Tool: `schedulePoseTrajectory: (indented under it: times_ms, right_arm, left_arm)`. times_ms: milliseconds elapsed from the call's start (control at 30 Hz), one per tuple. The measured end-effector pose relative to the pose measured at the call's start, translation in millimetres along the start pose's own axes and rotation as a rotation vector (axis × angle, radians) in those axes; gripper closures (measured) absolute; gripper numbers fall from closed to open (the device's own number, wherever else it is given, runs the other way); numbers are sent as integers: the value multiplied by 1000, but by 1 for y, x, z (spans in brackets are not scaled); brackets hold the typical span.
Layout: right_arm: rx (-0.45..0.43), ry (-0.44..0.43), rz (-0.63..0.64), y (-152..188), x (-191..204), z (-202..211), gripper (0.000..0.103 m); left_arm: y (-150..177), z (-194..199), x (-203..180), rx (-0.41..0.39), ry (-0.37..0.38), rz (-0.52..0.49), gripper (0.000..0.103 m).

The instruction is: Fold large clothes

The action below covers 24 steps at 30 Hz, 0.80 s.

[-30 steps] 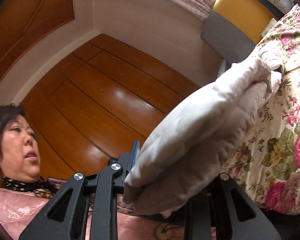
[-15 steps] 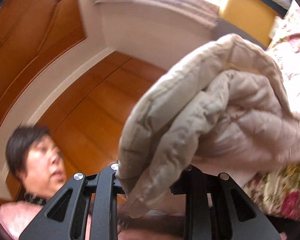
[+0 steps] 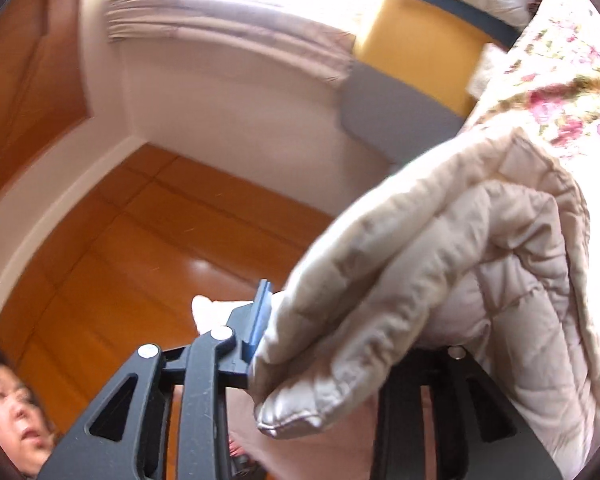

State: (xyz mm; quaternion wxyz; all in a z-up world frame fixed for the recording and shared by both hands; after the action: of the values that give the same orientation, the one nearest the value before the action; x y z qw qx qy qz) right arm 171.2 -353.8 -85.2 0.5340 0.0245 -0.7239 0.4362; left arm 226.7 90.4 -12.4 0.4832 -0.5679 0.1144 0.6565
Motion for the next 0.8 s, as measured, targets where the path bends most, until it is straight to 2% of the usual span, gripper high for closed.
schedulePoseTrajectory:
  times_ms: [33, 67, 100, 133, 200, 233, 333, 467, 600, 800]
  right_arm:
    - [-4, 41, -9, -1, -13, -6, 48]
    - [-11, 80, -12, -2, -26, -11, 17]
    - [-23, 134, -12, -1, -35, -15, 6]
    - [-43, 182, -2, 0, -41, -16, 6]
    - [-57, 258, 72, 1, -49, -19, 6]
    - [-55, 308, 115, 4, -52, -21, 5]
    - [2, 430, 278, 20, -57, -33, 5]
    - [57, 524, 444, 43, -54, -44, 2]
    - [70, 551, 455, 52, -61, -43, 2]
    - [79, 571, 455, 27, -34, -63, 2]
  left_arm:
    - [-4, -9, 6, -13, -38, -2, 79]
    - [-8, -17, 14, -31, -80, 5, 74]
    - [-9, -21, 21, -45, -111, 15, 57]
    - [-10, -25, 26, -55, -133, 19, 36]
    - [-9, -27, 33, -99, -165, 4, 15]
    - [-6, -27, 38, -125, -195, -18, 15]
    - [5, -35, 50, -117, -275, -79, 14]
    - [17, -38, 51, -109, -345, -162, 14]
    - [12, -40, 41, -107, -433, -211, 14]
    - [-3, -52, 3, -111, -420, -234, 12]
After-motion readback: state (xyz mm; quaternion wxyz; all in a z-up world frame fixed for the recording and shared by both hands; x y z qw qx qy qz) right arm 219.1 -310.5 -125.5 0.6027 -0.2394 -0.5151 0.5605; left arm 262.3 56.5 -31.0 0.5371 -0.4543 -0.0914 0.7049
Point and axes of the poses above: each gripper's, at about its wrist camera, not at the fingertips, and z roughly against the way its jaws point, x to its left, y to its underside, the point moved 6 cm from there along -z, roughly the way its jaws point, and after that the axes turned 12 degrees about z, right-handed, at the moved point
